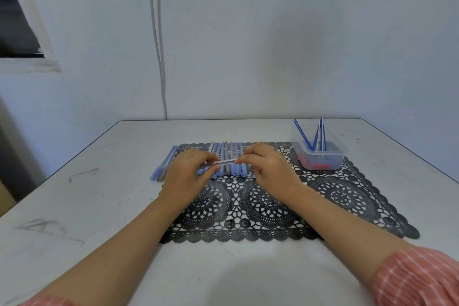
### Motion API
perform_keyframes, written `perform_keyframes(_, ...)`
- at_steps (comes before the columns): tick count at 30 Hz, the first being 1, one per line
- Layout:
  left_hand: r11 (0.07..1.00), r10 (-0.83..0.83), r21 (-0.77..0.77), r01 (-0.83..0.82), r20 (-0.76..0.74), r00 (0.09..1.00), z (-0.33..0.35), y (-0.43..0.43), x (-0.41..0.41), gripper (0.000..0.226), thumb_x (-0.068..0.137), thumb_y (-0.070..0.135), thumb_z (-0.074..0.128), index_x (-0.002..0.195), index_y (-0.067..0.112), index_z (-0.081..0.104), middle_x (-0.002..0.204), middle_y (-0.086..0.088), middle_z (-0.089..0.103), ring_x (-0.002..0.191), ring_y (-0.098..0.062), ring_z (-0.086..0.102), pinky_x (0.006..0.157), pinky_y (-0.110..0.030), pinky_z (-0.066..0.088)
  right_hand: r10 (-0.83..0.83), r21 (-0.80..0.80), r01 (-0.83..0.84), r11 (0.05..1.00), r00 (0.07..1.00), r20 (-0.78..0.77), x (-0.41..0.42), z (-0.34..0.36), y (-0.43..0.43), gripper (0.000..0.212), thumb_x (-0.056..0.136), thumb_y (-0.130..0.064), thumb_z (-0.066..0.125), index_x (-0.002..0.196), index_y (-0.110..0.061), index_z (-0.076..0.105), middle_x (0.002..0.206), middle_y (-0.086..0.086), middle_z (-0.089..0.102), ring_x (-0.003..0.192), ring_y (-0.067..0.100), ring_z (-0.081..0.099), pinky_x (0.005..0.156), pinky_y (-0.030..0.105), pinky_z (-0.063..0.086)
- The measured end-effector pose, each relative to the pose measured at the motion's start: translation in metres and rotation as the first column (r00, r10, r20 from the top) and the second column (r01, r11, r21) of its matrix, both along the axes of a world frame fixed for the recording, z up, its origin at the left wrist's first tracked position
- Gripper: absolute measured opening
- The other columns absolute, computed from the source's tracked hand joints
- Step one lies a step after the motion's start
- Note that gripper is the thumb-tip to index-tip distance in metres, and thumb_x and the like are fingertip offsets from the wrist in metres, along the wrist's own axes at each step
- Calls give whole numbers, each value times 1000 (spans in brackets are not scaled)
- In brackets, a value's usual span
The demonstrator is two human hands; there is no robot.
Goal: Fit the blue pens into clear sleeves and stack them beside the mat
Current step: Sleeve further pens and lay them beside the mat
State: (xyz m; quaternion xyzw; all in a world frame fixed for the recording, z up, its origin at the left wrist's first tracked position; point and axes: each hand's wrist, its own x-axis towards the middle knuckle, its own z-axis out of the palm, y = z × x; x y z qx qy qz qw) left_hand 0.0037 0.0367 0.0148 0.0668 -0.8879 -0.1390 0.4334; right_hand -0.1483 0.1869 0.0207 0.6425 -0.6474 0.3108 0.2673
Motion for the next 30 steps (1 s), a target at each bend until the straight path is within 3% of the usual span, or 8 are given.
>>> perform_keyframes(6,1000,0,3,0,4,1000,-1,-1,0,15,77,21,74,90,15,70,81,5,66,76,-12,59,71,-39,52,44,-5,-44,999,997,60,-1,-2,-1,42,64,25,58,90,-6,71,92,10,64,91,22,60,79,31,52)
perform_keyframes(11,1000,0,-8,0,8,1000,-1,-2,0,14,77,20,74,89,15,70,80,5,66,75,-10,57,70,-38,52,40,-44,-30,999,970,239,0,-2,-3,37,73,18,58,89,-11,73,93,4,65,89,5,56,82,14,46)
perform_keyframes(15,1000,15,-11,-15,17,1000,0,-2,0,16,76,16,77,90,15,70,80,4,66,76,-13,58,71,-38,52,20,-59,17,998,816,577,5,8,-1,29,82,8,59,91,-16,73,92,-3,68,88,7,63,81,23,54)
perform_keyframes(18,1000,12,-8,-11,18,1000,-1,-2,1,17,76,16,78,91,15,71,81,4,67,77,-12,58,72,-35,51,8,-52,38,998,725,689,4,14,4,33,83,10,55,89,-18,72,94,-5,69,89,3,63,82,20,53)
perform_keyframes(22,999,42,-24,-42,14,999,0,-2,0,16,75,16,78,89,16,71,80,5,67,75,-9,57,72,-29,45,-91,24,104,994,708,700,-1,16,8,34,83,10,54,90,-18,72,88,-6,70,76,-10,60,65,9,48)
perform_keyframes(26,997,64,-36,-64,17,998,0,-2,0,16,75,16,78,89,16,71,80,5,68,76,-11,59,74,-25,39,-233,205,139,969,788,570,-8,17,9,31,81,5,55,93,-18,72,85,-10,66,66,-12,54,57,3,41)
perform_keyframes(28,997,67,-38,-66,24,997,0,-2,0,16,75,17,78,89,16,71,81,5,68,76,-12,60,74,-25,39,-288,317,136,939,815,503,-10,17,9,29,80,-2,57,95,-23,71,88,-12,64,75,-6,55,65,7,42)
perform_keyframes(30,997,69,-41,-68,31,997,-1,-3,0,16,75,17,78,89,17,71,81,6,68,77,-12,60,74,-25,39,-312,415,119,902,845,434,-12,16,9,27,80,-10,60,100,-24,70,92,-10,63,85,3,56,78,19,45)
